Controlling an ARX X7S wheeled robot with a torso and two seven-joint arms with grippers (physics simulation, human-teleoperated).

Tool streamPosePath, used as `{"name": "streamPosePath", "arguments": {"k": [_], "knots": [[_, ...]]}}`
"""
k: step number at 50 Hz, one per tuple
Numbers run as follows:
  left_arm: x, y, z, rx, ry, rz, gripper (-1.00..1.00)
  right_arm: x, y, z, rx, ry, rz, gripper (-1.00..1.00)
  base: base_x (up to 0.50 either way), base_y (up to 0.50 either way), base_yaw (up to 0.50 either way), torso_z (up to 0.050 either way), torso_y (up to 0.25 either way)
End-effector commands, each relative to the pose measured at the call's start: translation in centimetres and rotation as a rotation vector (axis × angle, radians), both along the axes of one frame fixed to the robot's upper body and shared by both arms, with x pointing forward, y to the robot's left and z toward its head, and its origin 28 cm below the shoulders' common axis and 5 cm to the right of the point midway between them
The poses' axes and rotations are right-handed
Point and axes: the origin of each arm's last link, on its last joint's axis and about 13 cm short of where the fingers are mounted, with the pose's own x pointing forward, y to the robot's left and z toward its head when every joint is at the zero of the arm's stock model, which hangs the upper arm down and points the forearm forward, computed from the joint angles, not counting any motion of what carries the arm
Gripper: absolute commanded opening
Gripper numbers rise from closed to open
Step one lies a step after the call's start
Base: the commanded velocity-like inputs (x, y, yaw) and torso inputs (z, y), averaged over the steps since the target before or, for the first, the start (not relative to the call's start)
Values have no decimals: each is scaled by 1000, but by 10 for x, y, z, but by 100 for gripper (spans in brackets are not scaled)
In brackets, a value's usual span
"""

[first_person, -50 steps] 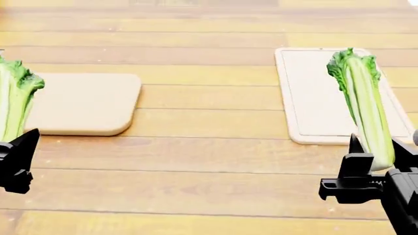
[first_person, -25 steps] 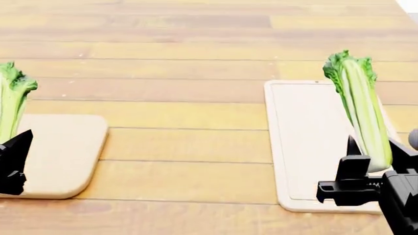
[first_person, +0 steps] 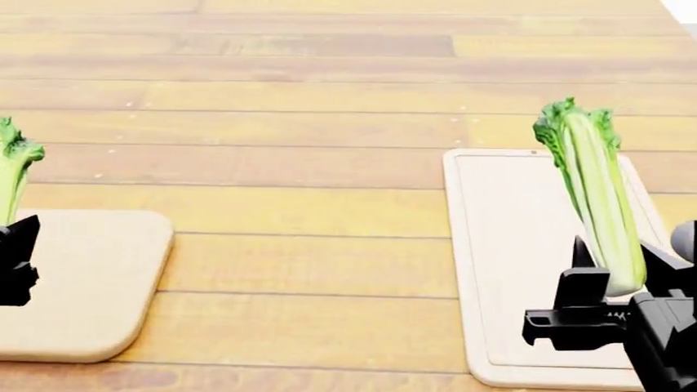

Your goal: Place the celery and the celery on separate cutting boards.

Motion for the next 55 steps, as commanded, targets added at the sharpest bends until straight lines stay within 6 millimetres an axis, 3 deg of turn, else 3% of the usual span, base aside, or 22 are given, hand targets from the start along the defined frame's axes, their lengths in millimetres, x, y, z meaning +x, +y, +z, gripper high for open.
{"name": "streamPosePath", "arguments": {"k": [1, 23, 24, 32, 44, 46, 55], "knots": [[21, 23, -14, 25, 69, 98, -100, 1, 0, -1, -6, -5, 0, -100, 0, 0, 0, 0, 0], [15, 25, -37, 42, 150, 99, -100, 1, -1, -6, 12, 12, 14, -100, 0, 0, 0, 0, 1], [15, 25, -36, 44, 149, 100, 100, 1, -1, -6, 13, 13, 15, -100, 0, 0, 0, 0, 0], [16, 25, -30, 35, 104, 128, 100, 0, -1, -8, 15, 16, 15, -100, 0, 0, 0, 0, 1], [1, 23, 9, 15, -1, 106, 100, 7, 1, -7, 22, 24, 6, -100, 0, 0, 0, 1, 0], [0, 24, 14, 73, -31, 182, 100, 9, 3, -6, 25, 27, 10, -100, 0, 0, 0, 0, 0], [-14, 15, 38, 58, -114, 156, 100, 42, 12, -6, 20, 102, -60, -100, 0, 0, 0, 0, 1]]}}
